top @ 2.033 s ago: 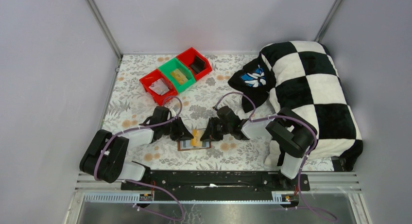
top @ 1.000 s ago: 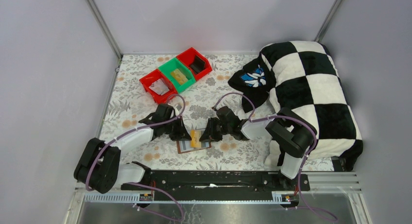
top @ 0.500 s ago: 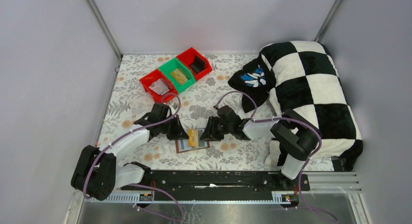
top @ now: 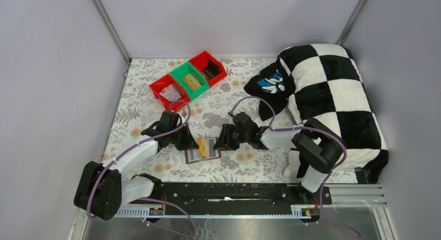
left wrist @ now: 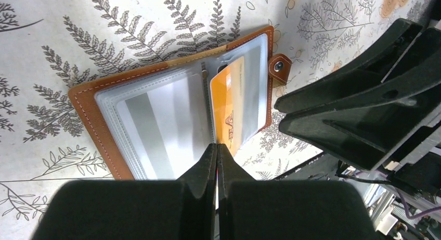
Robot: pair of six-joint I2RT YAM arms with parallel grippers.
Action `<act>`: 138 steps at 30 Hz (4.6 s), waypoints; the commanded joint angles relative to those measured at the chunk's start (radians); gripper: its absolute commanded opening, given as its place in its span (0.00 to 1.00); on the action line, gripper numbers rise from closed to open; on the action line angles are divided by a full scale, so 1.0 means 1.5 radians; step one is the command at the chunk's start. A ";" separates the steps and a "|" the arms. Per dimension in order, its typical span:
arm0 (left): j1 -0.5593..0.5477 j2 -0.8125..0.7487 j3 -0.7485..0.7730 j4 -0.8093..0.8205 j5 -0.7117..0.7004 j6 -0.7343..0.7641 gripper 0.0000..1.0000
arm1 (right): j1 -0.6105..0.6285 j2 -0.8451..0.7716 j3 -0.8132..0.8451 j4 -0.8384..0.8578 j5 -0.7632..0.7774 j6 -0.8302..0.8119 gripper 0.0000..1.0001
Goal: Take the credit cards out of the card holder
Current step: Remove the credit card from the card holder.
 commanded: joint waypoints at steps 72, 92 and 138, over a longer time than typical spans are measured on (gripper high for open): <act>0.040 0.002 -0.017 0.028 -0.074 -0.064 0.48 | 0.013 0.121 0.098 0.102 -0.112 0.054 0.41; 0.042 0.030 -0.032 0.058 -0.078 -0.061 0.52 | 0.018 0.185 0.069 0.087 -0.061 0.082 0.39; 0.103 0.117 0.360 -0.003 -0.101 -0.063 0.00 | -0.043 -0.146 0.022 -0.132 0.121 -0.042 0.81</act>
